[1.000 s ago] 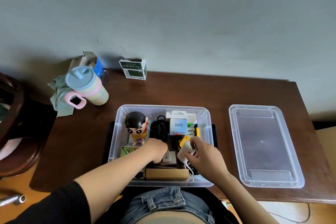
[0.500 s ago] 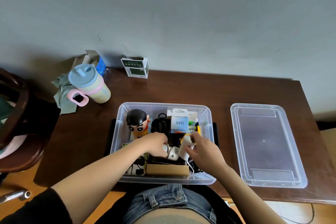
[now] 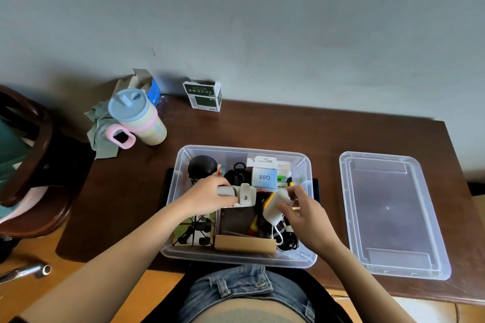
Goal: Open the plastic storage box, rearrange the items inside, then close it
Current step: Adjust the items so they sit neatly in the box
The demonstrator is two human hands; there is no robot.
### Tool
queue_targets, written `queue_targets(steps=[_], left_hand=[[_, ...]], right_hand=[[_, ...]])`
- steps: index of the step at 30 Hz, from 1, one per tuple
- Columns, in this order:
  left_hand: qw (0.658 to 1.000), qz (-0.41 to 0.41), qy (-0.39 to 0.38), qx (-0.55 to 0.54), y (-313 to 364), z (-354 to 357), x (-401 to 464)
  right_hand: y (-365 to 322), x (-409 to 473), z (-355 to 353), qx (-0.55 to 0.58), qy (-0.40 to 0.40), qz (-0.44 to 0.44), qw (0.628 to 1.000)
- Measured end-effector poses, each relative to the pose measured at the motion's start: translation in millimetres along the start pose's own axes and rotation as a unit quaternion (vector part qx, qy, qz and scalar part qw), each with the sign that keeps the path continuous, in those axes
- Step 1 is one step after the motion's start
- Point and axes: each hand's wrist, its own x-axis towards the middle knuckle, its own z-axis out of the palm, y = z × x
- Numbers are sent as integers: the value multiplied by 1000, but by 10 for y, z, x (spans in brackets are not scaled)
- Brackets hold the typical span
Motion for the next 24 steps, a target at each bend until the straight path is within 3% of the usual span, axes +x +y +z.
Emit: queue_targets(steps=[6,10,12,16,19,21,24], left_hand=[[999,-11,-31,-29,-95,-26,-74],[998,-11,-45,-31,-78,-6,-92],[1000,0,-29,-3,-70,13,-74],[997,21,-13,69,-65,0,-51],[989,36,-19,144,-40,-22,-42],[982,42,-17,182,-14,-21,-31],[970,49,-9,238,25,-5,-17]], right_hand=[[-21,12,-105,207,55,7,977],[-63,73,-136,406,66,71,909],[-90,120,-155,444,64,114,887],[-114,243,-181,293,-15,155,943],[-99,296,-148,6,-101,100,990],[-117,300,-93,-142,-139,35,979],[-175,335,44,-269,-175,-38,946]])
